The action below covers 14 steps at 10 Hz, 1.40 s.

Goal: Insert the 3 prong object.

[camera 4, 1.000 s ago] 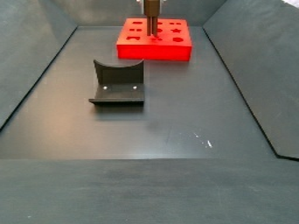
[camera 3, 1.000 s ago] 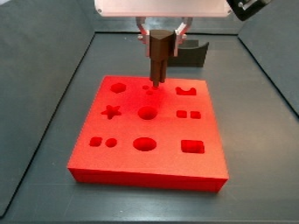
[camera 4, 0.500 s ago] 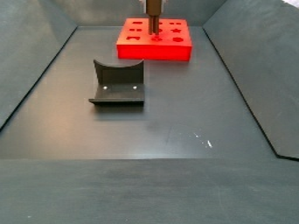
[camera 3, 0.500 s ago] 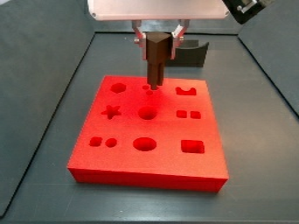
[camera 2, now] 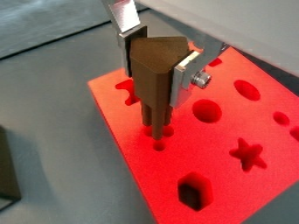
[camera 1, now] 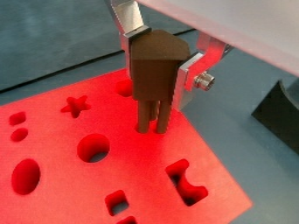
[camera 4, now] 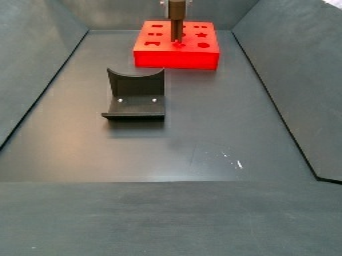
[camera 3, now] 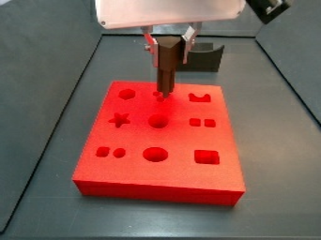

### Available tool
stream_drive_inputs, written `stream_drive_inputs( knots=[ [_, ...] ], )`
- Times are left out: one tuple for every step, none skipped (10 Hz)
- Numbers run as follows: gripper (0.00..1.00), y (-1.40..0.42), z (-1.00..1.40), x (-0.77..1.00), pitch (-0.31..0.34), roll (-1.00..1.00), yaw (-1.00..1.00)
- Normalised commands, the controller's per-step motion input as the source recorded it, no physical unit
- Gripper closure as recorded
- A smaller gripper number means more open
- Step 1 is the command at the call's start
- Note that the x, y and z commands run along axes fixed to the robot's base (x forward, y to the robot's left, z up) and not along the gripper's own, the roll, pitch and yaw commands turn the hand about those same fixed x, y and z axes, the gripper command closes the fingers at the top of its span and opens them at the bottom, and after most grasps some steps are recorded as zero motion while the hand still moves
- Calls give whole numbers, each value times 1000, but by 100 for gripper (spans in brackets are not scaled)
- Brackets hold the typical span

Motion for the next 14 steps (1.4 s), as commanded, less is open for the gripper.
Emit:
stream_drive_inputs(
  knots=[
    [100, 0, 0, 0, -1, 31, 149],
    [100, 0, -43, 0, 0, 79, 49],
    [100, 0, -163, 0, 0, 161, -6],
    [100, 0, -177, 0, 10, 220, -163],
    [100, 0, -154, 0, 13, 229, -263],
    [100, 0, -100, 0, 21, 200, -206],
    [100, 0, -97, 0, 19, 164, -186],
    [100, -31, -126, 0, 0, 89, -63],
    [100, -100, -106, 0, 0, 67, 0],
    [100, -106, -77, -20, 0, 41, 0],
    [100, -54, -91, -46, 0, 27, 0],
    [100, 0, -177, -57, 0, 7, 0],
    [100, 0, -249, -40, 0, 0, 0],
    [100, 9, -314, 0, 40, -16, 0]
  ],
)
